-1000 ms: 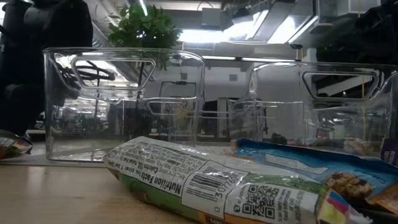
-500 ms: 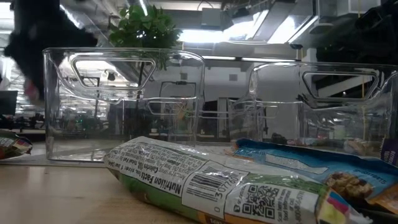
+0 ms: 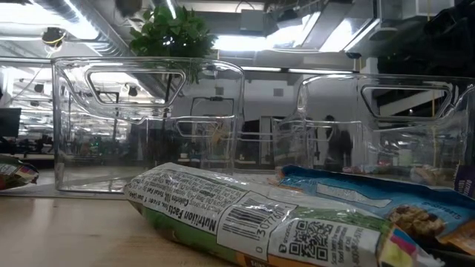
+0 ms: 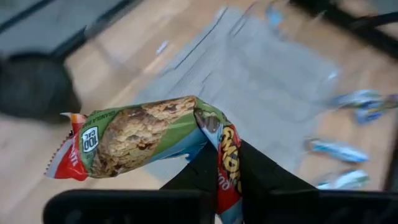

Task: Pick and place Granola Bars by type
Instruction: Put the red granola bar into the bottom left transparent bin

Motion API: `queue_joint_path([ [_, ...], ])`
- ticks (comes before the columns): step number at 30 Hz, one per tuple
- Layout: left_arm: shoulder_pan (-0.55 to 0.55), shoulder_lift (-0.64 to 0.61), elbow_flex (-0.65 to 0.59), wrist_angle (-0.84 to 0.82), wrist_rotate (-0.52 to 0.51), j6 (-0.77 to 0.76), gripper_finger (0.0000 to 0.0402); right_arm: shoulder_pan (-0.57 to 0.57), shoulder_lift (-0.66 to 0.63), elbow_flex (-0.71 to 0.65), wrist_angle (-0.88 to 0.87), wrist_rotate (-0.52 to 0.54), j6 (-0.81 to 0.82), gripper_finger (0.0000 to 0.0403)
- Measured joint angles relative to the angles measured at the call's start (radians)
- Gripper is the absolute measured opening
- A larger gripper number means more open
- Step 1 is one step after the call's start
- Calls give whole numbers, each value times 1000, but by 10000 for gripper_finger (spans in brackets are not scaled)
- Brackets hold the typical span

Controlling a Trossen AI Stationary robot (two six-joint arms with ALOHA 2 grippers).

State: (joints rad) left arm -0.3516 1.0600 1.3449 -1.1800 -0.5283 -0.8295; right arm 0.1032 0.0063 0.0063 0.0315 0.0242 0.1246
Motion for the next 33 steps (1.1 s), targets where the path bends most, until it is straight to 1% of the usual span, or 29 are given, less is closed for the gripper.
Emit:
queue_joint_path([
  [5,0,-5,60,9,39,136,24,0,0,0,0,0,0,236],
  [9,39,5,63,9,119,230,30,0,0,0,0,0,-1,236],
  [13,128,46,63,37,248,363,27,0,0,0,0,0,-1,236],
  [16,205,98,63,116,381,493,24,0,0,0,0,0,1,236],
  [19,258,145,63,200,484,577,27,0,0,0,0,0,-1,236],
  [21,275,172,63,234,531,598,29,0,0,0,0,0,1,236],
  [23,284,196,63,248,553,599,29,0,0,0,0,0,-1,236],
  [27,280,248,63,248,555,583,26,0,0,0,0,0,0,236],
  [33,266,372,63,246,555,529,31,0,0,0,0,0,-1,236],
])
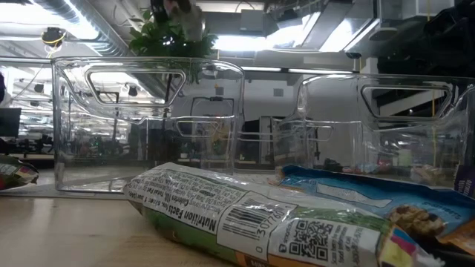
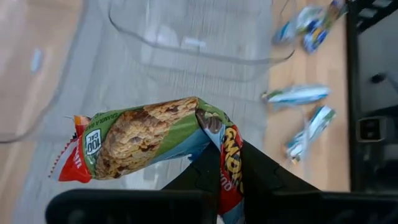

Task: Pick and place Granola Bars by type
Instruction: Put the red granola bar into the bottom left transparent bin

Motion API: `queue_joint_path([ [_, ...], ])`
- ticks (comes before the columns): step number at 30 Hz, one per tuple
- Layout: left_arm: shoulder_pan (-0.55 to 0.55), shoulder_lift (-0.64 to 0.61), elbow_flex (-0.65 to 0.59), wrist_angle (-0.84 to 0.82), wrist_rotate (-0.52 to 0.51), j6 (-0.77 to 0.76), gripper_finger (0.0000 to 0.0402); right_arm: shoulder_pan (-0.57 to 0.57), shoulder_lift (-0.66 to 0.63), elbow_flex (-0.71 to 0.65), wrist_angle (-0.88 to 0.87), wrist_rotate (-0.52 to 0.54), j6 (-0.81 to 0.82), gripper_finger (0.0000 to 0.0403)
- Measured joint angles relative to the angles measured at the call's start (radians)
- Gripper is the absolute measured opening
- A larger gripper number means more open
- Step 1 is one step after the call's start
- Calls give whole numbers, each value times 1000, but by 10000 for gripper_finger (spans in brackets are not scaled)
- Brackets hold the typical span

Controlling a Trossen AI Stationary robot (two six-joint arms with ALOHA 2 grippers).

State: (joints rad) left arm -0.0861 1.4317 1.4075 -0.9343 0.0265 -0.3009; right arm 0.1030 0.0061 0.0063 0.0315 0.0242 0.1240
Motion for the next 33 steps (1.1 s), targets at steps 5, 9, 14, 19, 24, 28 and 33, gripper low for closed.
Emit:
queue_joint_path([
  [5,-20,125,0,-1,0,-16,28,0,0,0,0,0,0,236],
  [9,-40,235,0,-2,-3,-28,26,0,0,0,0,0,1,236],
  [14,-71,372,0,5,15,-78,31,0,0,0,0,0,1,236],
  [19,-94,453,0,53,65,-123,27,0,0,0,0,0,1,236],
  [24,-98,481,0,66,61,-165,29,0,0,0,0,0,1,236],
  [28,-98,486,0,65,57,-167,40,0,0,0,0,0,1,236],
  [33,-98,482,0,61,50,-155,51,0,0,0,0,0,1,236],
])
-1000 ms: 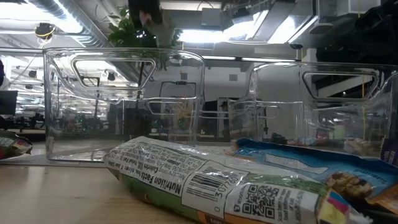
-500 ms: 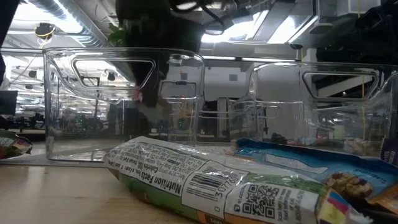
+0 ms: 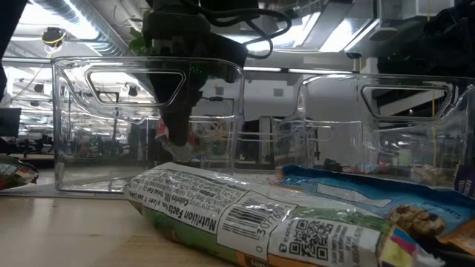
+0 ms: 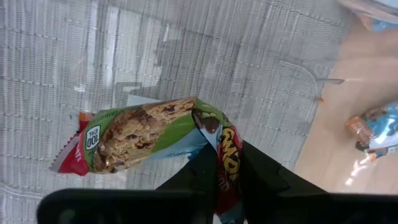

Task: Pick and place Granola Bars by type
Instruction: Put the red granola bar into the bottom left transparent bin

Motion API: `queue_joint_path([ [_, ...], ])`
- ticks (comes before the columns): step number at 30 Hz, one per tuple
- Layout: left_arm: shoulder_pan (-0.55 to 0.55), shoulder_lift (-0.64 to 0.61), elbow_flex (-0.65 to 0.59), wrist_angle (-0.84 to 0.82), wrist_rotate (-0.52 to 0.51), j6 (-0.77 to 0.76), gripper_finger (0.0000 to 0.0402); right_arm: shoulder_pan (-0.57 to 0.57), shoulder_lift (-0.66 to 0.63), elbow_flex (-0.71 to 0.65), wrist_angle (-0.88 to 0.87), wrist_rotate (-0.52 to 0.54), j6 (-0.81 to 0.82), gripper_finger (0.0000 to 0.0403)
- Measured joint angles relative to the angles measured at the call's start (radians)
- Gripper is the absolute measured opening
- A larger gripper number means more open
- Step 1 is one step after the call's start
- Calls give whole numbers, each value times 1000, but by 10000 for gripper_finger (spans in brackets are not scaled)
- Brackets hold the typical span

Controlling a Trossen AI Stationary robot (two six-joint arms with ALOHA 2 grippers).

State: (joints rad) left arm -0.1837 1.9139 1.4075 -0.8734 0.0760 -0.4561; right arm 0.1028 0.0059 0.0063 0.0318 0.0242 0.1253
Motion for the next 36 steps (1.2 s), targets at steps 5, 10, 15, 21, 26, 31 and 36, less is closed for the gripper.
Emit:
queue_joint_path([
  [5,0,-1,0,-27,-48,-14,67,0,0,0,0,0,0,236],
  [10,0,-1,0,-68,-55,3,96,0,0,0,0,0,0,236],
  [15,-2,-26,0,-78,-35,5,142,0,0,0,0,0,0,236],
  [21,0,-141,0,-91,-32,-22,188,0,0,0,0,0,0,236],
  [26,2,-284,0,-101,-41,-104,197,0,0,0,0,0,0,236],
  [31,-47,-434,0,-182,-9,-223,187,0,0,0,0,0,0,236],
  [36,-156,-552,0,-295,5,-329,171,0,0,0,0,0,0,236],
])
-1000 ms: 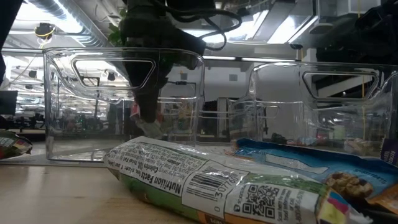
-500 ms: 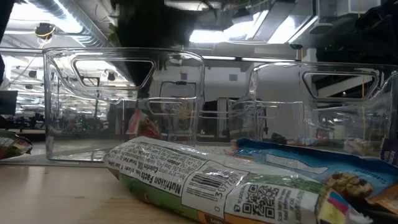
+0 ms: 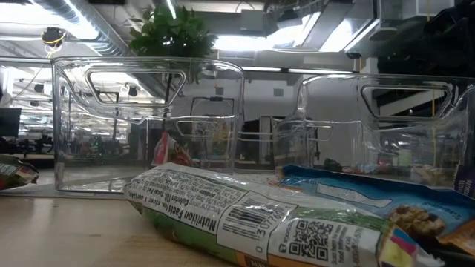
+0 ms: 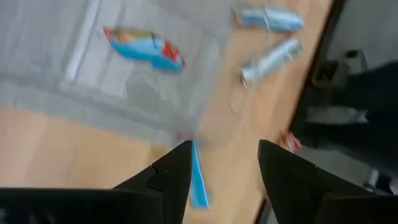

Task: Pick and place Granola Bars by type
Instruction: Put the red granola bar into the bottom left transparent bin

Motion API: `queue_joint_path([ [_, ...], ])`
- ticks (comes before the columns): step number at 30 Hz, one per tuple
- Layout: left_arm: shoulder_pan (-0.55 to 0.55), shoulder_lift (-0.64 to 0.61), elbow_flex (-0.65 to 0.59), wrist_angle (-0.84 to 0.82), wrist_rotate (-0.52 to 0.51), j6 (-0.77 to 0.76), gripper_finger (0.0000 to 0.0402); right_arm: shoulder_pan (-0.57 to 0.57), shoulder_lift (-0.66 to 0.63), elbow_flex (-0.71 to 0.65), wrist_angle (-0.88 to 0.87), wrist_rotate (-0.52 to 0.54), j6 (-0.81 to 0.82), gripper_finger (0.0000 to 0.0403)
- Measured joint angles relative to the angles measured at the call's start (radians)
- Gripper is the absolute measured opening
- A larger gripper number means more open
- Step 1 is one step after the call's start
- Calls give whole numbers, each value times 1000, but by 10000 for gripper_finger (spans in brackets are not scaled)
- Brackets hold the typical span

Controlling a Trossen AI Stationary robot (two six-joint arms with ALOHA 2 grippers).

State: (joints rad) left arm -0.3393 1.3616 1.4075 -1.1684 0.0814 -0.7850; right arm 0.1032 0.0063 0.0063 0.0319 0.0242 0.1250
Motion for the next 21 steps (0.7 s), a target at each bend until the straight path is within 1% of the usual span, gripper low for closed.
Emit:
queue_joint_path([
  [5,-106,-45,0,-71,-4,-109,160,0,0,0,0,0,0,236],
  [8,-160,-39,0,-80,-15,-122,156,0,0,0,0,0,0,236],
  [9,-174,-33,0,-84,-31,-122,155,0,0,0,0,0,0,236],
  [13,-217,-16,-11,-80,-150,-172,156,0,0,0,0,0,-1,236],
  [15,-231,-8,-34,-67,-176,-218,158,0,0,0,0,0,0,236],
  [17,-252,-3,-75,-48,-177,-260,160,0,0,0,0,0,-1,236],
  [21,-297,1,-191,53,-169,-348,166,0,0,0,0,0,-1,236],
])
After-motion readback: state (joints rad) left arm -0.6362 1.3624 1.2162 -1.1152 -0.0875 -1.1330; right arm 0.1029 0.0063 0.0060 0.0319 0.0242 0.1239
